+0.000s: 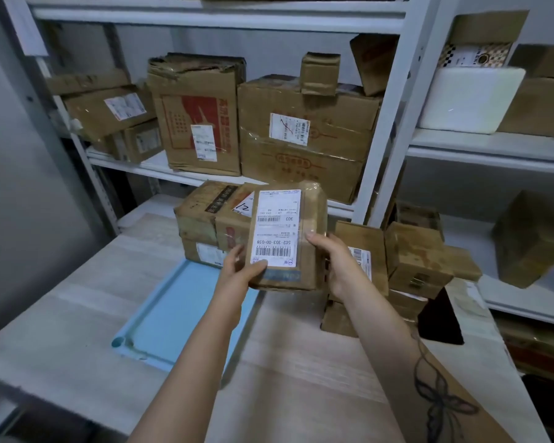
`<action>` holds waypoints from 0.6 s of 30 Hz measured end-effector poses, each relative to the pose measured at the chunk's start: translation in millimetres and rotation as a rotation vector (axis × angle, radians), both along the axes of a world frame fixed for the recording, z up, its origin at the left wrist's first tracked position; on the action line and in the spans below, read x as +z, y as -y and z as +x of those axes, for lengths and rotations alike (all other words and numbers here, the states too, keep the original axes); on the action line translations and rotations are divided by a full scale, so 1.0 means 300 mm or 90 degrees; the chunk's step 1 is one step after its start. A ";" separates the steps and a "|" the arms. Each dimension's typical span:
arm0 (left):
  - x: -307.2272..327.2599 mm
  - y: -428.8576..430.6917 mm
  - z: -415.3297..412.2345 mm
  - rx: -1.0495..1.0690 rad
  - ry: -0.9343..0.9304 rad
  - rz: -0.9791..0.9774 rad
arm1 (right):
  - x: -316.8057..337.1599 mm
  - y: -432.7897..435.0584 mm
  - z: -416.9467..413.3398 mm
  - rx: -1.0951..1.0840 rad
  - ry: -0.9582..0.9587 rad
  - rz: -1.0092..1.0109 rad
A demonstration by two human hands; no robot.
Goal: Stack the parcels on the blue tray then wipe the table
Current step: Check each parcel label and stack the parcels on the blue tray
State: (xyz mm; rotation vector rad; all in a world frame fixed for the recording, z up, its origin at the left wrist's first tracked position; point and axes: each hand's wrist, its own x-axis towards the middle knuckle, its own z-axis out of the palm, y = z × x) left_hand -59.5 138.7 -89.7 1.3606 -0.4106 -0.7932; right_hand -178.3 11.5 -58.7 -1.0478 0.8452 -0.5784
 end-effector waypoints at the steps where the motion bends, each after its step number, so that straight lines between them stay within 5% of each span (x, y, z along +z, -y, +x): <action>1: 0.002 -0.005 0.004 0.012 0.037 0.003 | -0.005 -0.006 0.001 0.011 -0.010 -0.005; 5: 0.033 -0.021 -0.006 0.021 0.173 0.034 | -0.031 -0.022 0.007 0.031 -0.037 -0.025; 13: 0.081 -0.019 -0.020 -0.014 0.237 -0.011 | -0.022 -0.051 0.042 0.072 -0.040 -0.080; 18: 0.059 -0.009 0.027 -0.007 0.285 0.146 | -0.022 -0.062 0.092 0.053 -0.083 -0.130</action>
